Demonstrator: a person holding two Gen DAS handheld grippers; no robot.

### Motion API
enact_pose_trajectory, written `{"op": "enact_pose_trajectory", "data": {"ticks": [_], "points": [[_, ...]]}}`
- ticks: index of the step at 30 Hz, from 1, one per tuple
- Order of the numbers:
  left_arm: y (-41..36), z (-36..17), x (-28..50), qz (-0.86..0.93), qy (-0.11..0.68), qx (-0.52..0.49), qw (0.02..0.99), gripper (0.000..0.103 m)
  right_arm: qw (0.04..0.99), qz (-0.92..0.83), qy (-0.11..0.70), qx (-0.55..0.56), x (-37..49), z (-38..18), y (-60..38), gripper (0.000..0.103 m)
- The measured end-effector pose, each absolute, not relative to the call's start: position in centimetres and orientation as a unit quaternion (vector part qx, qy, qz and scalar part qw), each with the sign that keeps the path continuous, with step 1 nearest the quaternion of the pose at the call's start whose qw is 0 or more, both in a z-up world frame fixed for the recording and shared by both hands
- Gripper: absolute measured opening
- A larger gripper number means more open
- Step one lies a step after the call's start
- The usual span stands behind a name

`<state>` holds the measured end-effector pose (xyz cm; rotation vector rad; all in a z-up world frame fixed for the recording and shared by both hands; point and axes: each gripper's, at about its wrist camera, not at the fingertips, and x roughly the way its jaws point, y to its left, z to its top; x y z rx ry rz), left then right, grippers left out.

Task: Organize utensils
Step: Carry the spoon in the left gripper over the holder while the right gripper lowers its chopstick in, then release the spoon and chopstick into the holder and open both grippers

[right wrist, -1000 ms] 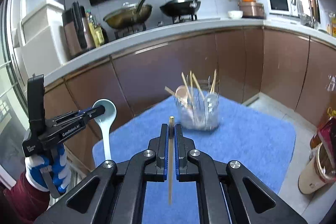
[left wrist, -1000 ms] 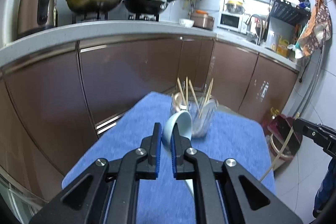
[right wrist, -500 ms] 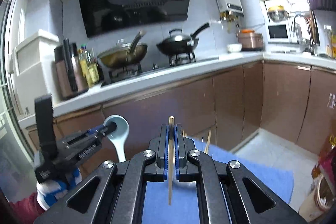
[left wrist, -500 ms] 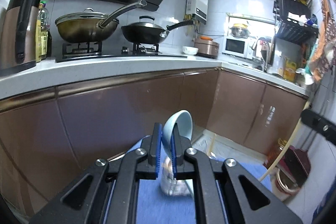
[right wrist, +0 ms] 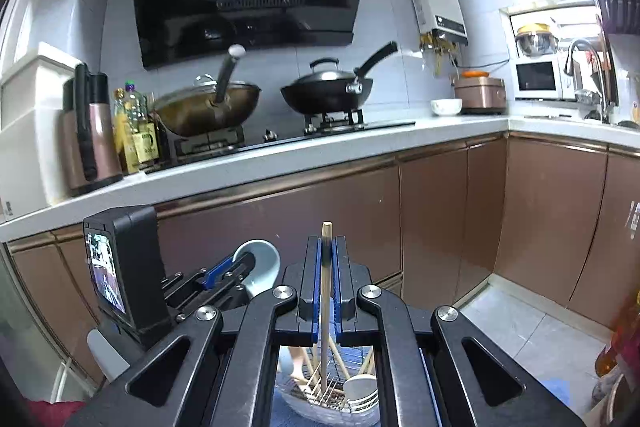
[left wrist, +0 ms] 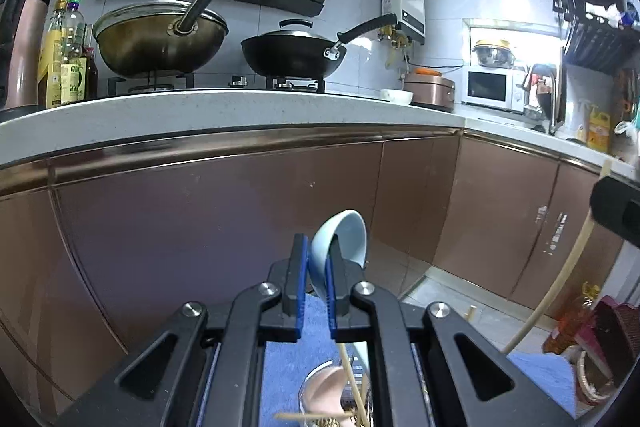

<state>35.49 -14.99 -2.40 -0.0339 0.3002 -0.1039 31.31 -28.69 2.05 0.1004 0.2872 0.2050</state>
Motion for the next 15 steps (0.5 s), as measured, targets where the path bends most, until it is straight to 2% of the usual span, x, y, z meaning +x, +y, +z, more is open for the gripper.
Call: {"op": "enact_pose_trajectory", "data": {"ticks": [15], "points": [[-16.7,-7.1,37.7,-0.046,0.155,-0.023,0.987,0.009,0.98,0.094,0.171,0.026,33.7,-3.5,-28.4,0.005]]}}
